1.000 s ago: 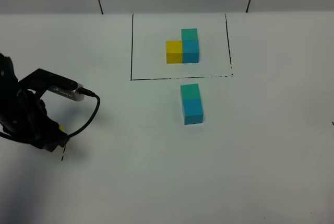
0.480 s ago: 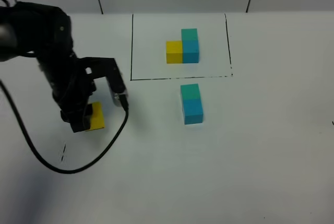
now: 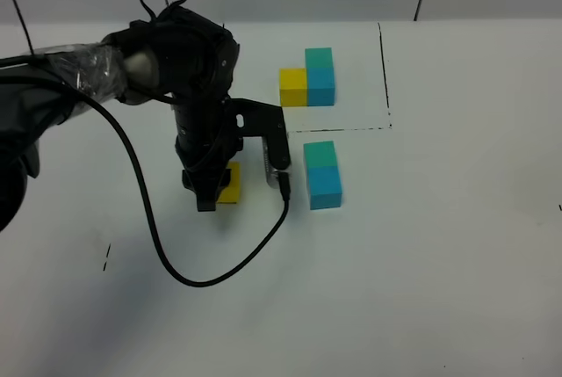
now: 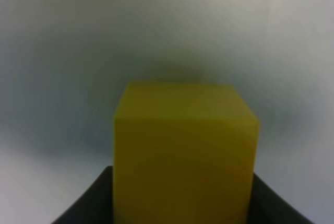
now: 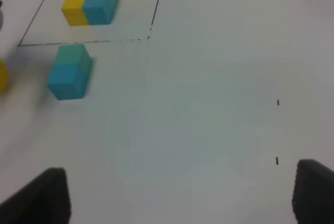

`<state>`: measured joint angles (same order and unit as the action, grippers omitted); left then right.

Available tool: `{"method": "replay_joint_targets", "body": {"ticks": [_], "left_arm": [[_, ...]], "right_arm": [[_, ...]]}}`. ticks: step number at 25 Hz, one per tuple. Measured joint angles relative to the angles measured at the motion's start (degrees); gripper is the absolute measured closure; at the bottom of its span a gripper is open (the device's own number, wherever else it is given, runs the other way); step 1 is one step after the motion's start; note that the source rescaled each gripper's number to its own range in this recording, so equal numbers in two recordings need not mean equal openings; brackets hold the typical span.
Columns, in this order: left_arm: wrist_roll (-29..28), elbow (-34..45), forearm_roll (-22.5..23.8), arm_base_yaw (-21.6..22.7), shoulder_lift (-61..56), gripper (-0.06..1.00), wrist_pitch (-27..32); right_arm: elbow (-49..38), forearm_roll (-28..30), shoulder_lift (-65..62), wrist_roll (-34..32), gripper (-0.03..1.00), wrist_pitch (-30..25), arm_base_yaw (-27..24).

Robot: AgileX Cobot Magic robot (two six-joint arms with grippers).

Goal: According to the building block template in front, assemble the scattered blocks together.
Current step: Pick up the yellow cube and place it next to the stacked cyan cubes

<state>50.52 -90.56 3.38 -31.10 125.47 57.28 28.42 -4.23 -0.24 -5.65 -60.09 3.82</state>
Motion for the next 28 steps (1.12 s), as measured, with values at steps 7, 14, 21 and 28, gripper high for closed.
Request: {"method": "replay_joint_targets", "body": {"ticks": [7,14,21,28], "left_arm": [[-3.1,0.0,-3.4,-0.9,0.1,0.94,-4.6],[-4.1,0.0,-4.5,-3.2,0.1,0.94,-6.7],[-4.2,0.0,-6.5,-4.1,0.1,0.94,-5.6],[-4.2,-0.1,-6.8,-4.4,0.1,0.94,-5.8]], "right_arm": [[0.0,0.0,0.0,0.0,0.24,0.0,0.0],[0.0,0.0,0.0,0.0,0.24,0.0,0.0],[0.0,0.0,0.0,0.0,0.24,0.0,0.0],[0.0,0.0,0.0,0.0,0.24,0.0,0.0]]}}
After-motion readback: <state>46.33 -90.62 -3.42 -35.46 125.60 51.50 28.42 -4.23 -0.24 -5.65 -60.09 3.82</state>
